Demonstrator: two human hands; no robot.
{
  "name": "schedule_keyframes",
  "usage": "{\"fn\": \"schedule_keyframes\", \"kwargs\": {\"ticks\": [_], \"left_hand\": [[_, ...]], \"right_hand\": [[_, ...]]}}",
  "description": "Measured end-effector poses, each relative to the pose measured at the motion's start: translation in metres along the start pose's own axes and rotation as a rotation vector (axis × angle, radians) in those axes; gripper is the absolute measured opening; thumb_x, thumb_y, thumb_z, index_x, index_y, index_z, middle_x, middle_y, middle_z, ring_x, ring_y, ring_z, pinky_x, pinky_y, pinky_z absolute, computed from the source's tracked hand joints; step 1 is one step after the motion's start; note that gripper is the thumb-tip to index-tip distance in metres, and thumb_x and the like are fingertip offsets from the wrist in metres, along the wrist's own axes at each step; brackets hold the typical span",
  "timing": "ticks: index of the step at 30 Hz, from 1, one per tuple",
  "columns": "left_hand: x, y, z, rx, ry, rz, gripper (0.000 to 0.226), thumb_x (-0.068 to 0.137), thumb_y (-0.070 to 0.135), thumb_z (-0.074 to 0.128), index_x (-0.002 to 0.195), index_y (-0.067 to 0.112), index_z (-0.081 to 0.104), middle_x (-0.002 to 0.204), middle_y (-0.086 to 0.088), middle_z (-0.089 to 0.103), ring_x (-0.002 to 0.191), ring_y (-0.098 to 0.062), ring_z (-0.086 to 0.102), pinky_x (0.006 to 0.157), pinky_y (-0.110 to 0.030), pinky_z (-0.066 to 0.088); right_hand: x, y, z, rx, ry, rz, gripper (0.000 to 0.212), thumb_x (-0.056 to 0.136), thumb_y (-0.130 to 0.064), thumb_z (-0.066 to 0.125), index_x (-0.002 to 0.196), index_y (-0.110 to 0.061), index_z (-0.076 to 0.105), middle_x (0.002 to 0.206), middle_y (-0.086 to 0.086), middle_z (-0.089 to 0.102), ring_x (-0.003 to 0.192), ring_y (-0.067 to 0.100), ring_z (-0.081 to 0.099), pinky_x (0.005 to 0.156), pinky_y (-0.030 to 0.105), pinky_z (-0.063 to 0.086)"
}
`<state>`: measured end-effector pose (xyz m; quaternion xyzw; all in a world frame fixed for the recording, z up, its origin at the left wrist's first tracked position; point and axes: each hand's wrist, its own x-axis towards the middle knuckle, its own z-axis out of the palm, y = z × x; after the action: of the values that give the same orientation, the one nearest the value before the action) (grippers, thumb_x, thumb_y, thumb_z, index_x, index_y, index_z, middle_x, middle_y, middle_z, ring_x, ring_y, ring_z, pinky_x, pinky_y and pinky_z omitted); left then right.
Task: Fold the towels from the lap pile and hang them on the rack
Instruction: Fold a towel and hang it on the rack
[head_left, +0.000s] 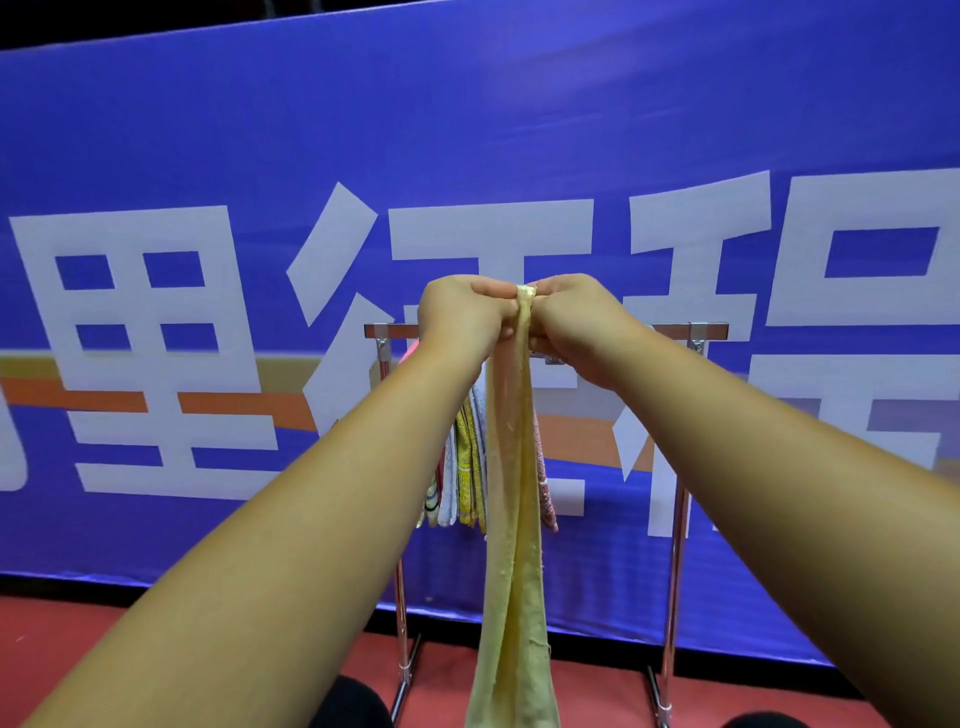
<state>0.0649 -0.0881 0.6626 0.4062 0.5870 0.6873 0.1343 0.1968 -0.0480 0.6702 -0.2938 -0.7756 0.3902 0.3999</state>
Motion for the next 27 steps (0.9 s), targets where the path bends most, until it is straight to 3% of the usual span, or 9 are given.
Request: {"fn": "schedule_keyframes", "kwargs": {"ticks": [2, 5, 9, 13, 16, 18, 22, 25, 27], "left_hand": [[-0.002, -0.003, -0.003, 0.013, 0.018, 0.03, 0.016, 0.076, 0.004, 0.08, 0.081, 0.019, 0.083, 0.08, -0.007, 0.08, 0.076, -0.028, 0.081, 0.081, -0.045, 0.067], [-0.002, -0.007, -0.003, 0.066, 0.013, 0.056, 0.015, 0.077, 0.01, 0.086, 0.087, 0.02, 0.08, 0.085, -0.003, 0.081, 0.079, -0.023, 0.081, 0.081, -0.044, 0.067], [-0.002, -0.011, -0.008, 0.083, -0.011, 0.111, 0.023, 0.081, 0.022, 0.09, 0.099, 0.022, 0.075, 0.099, 0.001, 0.078, 0.095, -0.02, 0.077, 0.086, -0.043, 0.065], [-0.001, -0.017, -0.017, 0.124, 0.011, 0.121, 0.055, 0.08, 0.039, 0.093, 0.122, 0.017, 0.065, 0.114, 0.005, 0.069, 0.103, -0.011, 0.066, 0.082, -0.029, 0.053], [-0.002, -0.021, -0.025, 0.039, -0.065, 0.015, 0.093, 0.067, 0.057, 0.096, 0.14, 0.013, 0.057, 0.128, 0.0, 0.067, 0.115, -0.016, 0.067, 0.099, -0.038, 0.054], [-0.001, -0.031, -0.03, -0.038, -0.176, -0.071, 0.106, 0.057, 0.067, 0.097, 0.139, 0.01, 0.062, 0.129, -0.005, 0.073, 0.118, -0.023, 0.071, 0.1, -0.042, 0.057], [-0.007, -0.046, -0.033, -0.114, -0.382, -0.128, 0.052, 0.083, 0.046, 0.089, 0.12, 0.012, 0.074, 0.116, -0.005, 0.08, 0.11, -0.026, 0.075, 0.091, -0.04, 0.057], [-0.017, -0.048, -0.031, -0.111, -0.477, -0.16, 0.058, 0.082, 0.044, 0.087, 0.129, 0.015, 0.071, 0.12, -0.006, 0.079, 0.116, -0.027, 0.074, 0.102, -0.046, 0.058], [-0.023, -0.045, -0.029, -0.11, -0.519, -0.184, 0.052, 0.087, 0.037, 0.085, 0.131, 0.014, 0.07, 0.116, -0.005, 0.08, 0.107, -0.022, 0.077, 0.089, -0.039, 0.062]], "right_hand": [[-0.002, 0.001, -0.001, 0.172, -0.04, 0.01, 0.025, 0.086, 0.001, 0.055, 0.1, 0.01, 0.073, 0.08, 0.025, 0.07, 0.075, 0.032, 0.071, 0.08, 0.043, 0.067], [-0.005, 0.005, -0.002, 0.316, -0.061, 0.017, 0.016, 0.097, 0.003, 0.055, 0.096, 0.004, 0.071, 0.069, 0.01, 0.072, 0.067, 0.022, 0.074, 0.055, 0.024, 0.058], [-0.005, 0.009, -0.002, 0.363, -0.044, -0.012, 0.021, 0.105, -0.006, 0.058, 0.112, 0.002, 0.075, 0.096, 0.021, 0.08, 0.082, 0.025, 0.08, 0.06, 0.022, 0.059], [0.002, 0.012, -0.004, 0.342, -0.013, -0.017, 0.025, 0.111, -0.012, 0.052, 0.114, -0.002, 0.074, 0.099, 0.021, 0.08, 0.09, 0.026, 0.08, 0.075, 0.032, 0.065], [0.007, 0.012, -0.005, 0.377, 0.002, -0.001, 0.024, 0.113, -0.012, 0.046, 0.113, -0.007, 0.07, 0.097, 0.017, 0.08, 0.092, 0.026, 0.08, 0.08, 0.034, 0.065], [0.01, 0.01, -0.008, 0.4, 0.0, -0.008, 0.025, 0.114, -0.011, 0.045, 0.114, -0.007, 0.069, 0.098, 0.017, 0.079, 0.09, 0.023, 0.079, 0.081, 0.035, 0.065], [0.012, 0.005, -0.014, 0.46, 0.014, 0.01, 0.026, 0.113, -0.012, 0.046, 0.119, -0.006, 0.07, 0.12, 0.029, 0.074, 0.112, 0.041, 0.074, 0.104, 0.057, 0.057], [0.012, 0.003, -0.018, 0.537, 0.047, 0.025, 0.027, 0.113, -0.007, 0.044, 0.124, 0.001, 0.067, 0.113, 0.026, 0.074, 0.107, 0.034, 0.074, 0.092, 0.044, 0.064], [0.013, 0.003, -0.02, 0.588, 0.056, 0.042, 0.027, 0.113, -0.006, 0.043, 0.126, 0.002, 0.066, 0.11, 0.022, 0.072, 0.101, 0.028, 0.072, 0.088, 0.04, 0.066]]}}
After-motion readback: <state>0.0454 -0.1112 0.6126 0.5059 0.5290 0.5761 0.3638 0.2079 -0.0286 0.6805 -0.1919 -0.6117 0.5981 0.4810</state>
